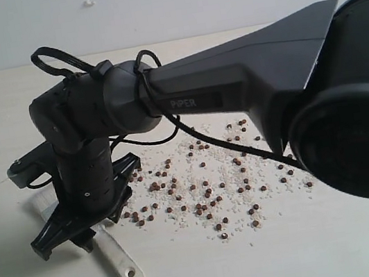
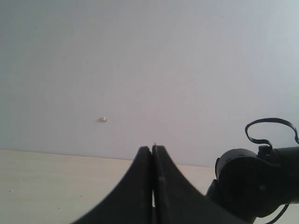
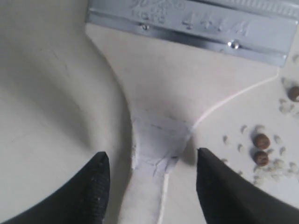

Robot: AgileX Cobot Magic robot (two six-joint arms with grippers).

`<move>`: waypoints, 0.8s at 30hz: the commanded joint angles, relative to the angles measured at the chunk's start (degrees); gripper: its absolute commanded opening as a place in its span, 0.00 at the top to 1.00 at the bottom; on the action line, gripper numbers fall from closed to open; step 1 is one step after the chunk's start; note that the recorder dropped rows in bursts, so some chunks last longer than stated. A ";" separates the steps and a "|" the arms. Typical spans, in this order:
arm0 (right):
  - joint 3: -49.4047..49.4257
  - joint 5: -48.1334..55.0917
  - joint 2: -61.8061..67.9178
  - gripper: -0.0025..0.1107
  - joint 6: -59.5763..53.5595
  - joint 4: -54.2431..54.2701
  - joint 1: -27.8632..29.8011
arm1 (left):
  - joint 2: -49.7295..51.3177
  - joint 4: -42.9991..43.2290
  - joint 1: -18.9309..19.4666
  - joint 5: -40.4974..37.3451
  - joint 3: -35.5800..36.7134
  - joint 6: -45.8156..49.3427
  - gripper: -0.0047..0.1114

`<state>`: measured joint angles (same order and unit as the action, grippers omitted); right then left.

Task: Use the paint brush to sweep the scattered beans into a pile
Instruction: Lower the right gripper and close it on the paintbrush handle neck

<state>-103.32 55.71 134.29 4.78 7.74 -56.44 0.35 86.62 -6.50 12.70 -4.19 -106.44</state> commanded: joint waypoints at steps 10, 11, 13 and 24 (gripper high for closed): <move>-1.77 -0.51 1.65 0.51 3.47 -3.65 -0.89 | -0.35 0.23 -0.31 0.01 0.29 -0.15 0.96; -1.77 -0.49 1.65 0.51 3.47 -3.77 -0.89 | -0.35 0.23 -0.31 0.01 0.29 -0.15 0.96; -1.77 -0.54 1.76 0.51 3.67 -3.77 -0.89 | -0.35 0.23 -0.31 0.01 0.29 -0.15 0.96; -1.77 0.61 1.94 0.51 5.79 -3.77 -0.89 | -0.35 0.23 -0.31 0.01 0.29 -0.15 0.96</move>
<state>-104.83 55.22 135.82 10.13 4.37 -57.23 0.35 86.62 -6.50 12.70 -4.19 -106.44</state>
